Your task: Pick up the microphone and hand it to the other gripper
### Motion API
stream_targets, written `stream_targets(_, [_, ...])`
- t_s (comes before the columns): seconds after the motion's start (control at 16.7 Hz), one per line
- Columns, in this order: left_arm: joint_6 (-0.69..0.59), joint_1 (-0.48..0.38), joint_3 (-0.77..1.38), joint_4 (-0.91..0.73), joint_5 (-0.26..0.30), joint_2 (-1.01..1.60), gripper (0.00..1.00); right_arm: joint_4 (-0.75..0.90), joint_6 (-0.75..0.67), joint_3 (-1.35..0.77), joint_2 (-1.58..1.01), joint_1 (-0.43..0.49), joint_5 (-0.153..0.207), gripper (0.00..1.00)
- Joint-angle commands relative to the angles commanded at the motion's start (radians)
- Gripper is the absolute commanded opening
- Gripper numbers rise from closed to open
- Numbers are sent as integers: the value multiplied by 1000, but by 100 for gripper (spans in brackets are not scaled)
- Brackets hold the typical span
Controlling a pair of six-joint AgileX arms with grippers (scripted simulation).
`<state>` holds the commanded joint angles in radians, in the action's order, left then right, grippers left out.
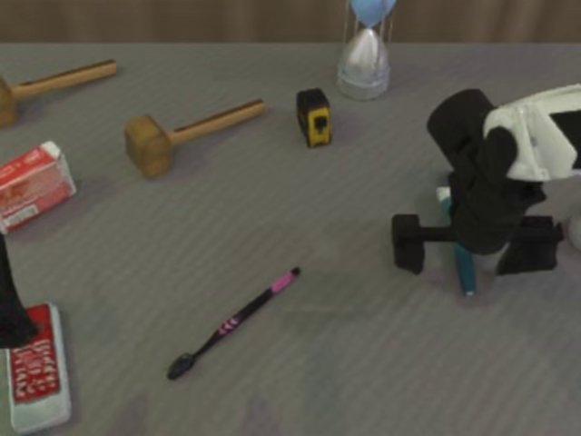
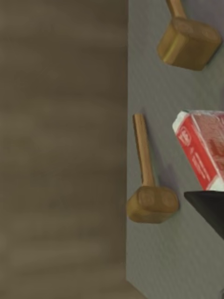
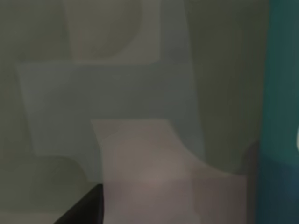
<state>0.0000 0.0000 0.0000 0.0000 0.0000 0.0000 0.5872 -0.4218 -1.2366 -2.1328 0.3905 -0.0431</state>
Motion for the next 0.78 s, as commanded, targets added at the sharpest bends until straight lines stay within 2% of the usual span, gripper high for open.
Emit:
stream_targets(0.66, [0,0,0,0,0,0,100,0,0,0,0,0,0,2])
stream_targets(0.78, [0,0,0,0,0,0,100,0,0,0,0,0,0,0])
